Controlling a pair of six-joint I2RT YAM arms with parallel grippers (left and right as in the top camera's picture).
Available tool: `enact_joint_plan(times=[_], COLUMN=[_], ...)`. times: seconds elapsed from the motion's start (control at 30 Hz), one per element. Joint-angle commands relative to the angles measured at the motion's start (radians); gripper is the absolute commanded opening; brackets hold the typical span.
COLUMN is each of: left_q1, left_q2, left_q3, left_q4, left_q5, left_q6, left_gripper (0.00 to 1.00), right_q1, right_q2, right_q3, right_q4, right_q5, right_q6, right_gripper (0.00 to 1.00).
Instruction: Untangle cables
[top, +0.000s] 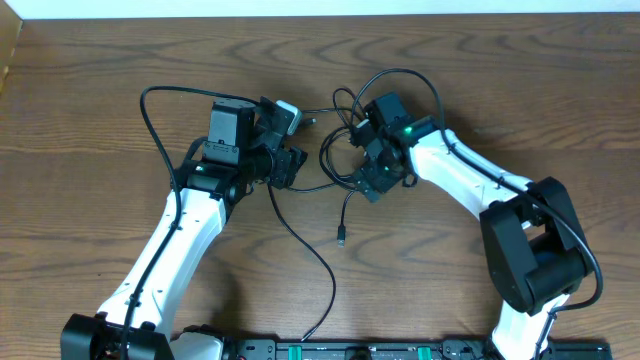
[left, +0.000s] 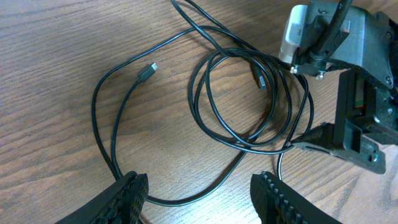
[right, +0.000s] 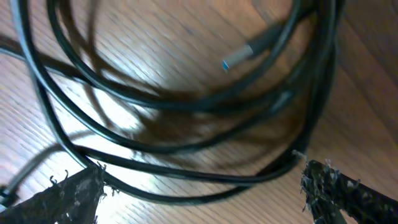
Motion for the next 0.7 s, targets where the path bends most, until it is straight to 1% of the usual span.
enact_joint_plan(times=[0.0, 0.13, 0.2, 0.3, 0.47, 0.5, 0.6, 0.67], left_q1=[-0.002, -0.003, -0.003, -0.003, -0.003, -0.003, -0.003, -0.003], left_q2=[0.010, 0.010, 0.010, 0.010, 0.010, 0.010, 0.010, 0.010], left_q3=[0.002, 0.002, 0.002, 0.002, 0.002, 0.002, 0.002, 0.002], left_q4=[-0.003, -0.008, -0.013, -0.014, -0.014, -0.014, -0.014, -0.014], left_q5=[-0.005, -0.005, -0.005, -0.005, -0.005, -0.005, -0.005, -0.005], left_q6=[0.004, -0.002, -0.002, -0.002, -0.002, -0.002, -0.002, -0.002], left_gripper=[0.58, 0.58, 0.58, 0.58, 0.58, 0.58, 0.58, 0.58], right_q1=[0.009, 0.008, 0.008, 0.008, 0.016, 0.019, 0.027, 0.028], right_q2=[0.003, 0.005, 0.005, 0.005, 0.010, 0.019, 0.037, 0.052], right_q3=[0.008, 0.008, 0.008, 0.008, 0.006, 0.006, 0.006, 0.006], right_q4=[0.028, 0.080, 0.097, 0.101, 0.122, 0.134, 0.161, 0.167], right_q5=[-0.003, 0.091, 0.142, 0.148, 0.161, 0.168, 0.193, 0.200], right_q6=[0.087, 0.229, 0.351, 0.527, 0.753, 0.782, 0.851, 0.895], right_gripper=[0.99, 0.99, 0.99, 0.99, 0.98, 0.96, 0.85, 0.74])
